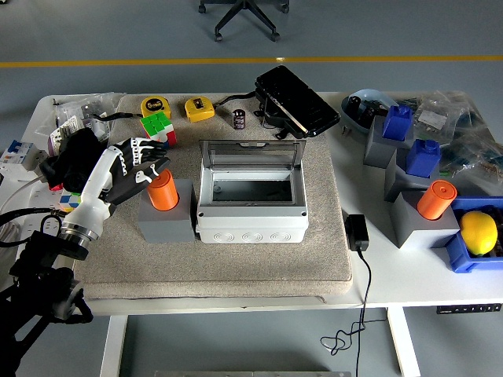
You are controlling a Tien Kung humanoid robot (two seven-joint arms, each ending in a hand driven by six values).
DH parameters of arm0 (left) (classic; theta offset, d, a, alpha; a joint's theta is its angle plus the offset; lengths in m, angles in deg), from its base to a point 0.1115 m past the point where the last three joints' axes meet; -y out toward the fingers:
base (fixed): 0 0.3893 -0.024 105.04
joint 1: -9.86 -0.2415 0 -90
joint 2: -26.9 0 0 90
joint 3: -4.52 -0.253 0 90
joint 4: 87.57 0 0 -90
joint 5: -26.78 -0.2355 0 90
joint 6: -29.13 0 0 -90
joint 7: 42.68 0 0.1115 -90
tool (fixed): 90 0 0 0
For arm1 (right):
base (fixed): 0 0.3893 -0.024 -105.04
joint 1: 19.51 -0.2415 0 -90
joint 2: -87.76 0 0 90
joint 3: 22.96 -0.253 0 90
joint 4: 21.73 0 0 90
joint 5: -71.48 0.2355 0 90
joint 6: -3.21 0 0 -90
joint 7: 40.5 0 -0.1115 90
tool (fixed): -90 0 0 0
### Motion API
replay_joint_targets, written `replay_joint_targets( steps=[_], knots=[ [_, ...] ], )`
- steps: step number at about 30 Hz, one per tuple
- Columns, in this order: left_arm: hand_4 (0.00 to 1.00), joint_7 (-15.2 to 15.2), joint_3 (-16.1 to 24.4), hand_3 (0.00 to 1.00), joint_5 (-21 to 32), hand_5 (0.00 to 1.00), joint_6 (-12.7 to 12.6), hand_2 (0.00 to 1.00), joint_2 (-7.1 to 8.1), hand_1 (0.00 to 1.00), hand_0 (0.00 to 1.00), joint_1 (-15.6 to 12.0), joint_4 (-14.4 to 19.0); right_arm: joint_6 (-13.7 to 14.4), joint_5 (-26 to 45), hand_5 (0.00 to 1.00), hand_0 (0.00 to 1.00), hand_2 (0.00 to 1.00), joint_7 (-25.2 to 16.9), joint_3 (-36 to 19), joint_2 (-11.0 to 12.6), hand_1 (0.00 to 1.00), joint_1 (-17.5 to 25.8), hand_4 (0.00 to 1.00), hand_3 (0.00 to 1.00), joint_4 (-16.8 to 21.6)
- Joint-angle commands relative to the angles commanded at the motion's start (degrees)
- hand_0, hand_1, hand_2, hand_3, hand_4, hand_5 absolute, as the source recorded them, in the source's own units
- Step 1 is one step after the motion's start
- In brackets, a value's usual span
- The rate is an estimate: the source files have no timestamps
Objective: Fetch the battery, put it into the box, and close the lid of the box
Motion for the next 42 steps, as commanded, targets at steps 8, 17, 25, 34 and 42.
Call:
replay_joint_targets(
  steps=[8, 17, 25, 34, 42],
  knots=[
    [0.998, -0.17, -1.56, 0.619, -0.06, 0.438, -0.77, 0.609, -0.27, 0.657, 0.693, 0.94, -0.17, 0.02, -0.02, 0.618, 0.736, 0.708, 0.0, -0.15, 0.14, 0.706, 0.0, 0.998, 0.732, -0.19],
    [0.998, 0.04, -3.38, 0.585, 0.04, 0.272, -2.87, 0.557, -0.34, 0.606, 0.638, 1.59, -0.68, -0.03, -0.17, 0.619, 0.735, 0.708, -0.04, -0.31, 0.05, 0.706, -0.17, 0.998, 0.731, 0.03],
    [0.998, 0.11, -4.63, 0.541, 1.1, 0.188, -3.77, 0.521, -0.54, 0.525, 0.58, 2.09, -1.18, -0.05, -0.14, 0.619, 0.736, 0.708, -0.02, -0.2, 0.09, 0.706, -0.11, 0.998, 0.732, -0.06],
    [0.998, 0.73, -6.33, 0.536, 3.83, 0.164, -3.8, 0.518, -0.95, 0.516, 0.561, 3.32, -2.38, -0.05, -0.13, 0.619, 0.736, 0.707, -0.03, -0.28, 0.08, 0.706, -0.19, 0.998, 0.732, -0.06],
    [0.998, 0.19, -7.6, 0.535, 6.72, 0.139, -3.52, 0.515, -1.11, 0.504, 0.548, 4.21, -3.54, -0.06, 0.0, 0.62, 0.737, 0.707, -0.01, -0.18, 0.05, 0.706, -0.08, 0.998, 0.732, -0.13]
  ],
)
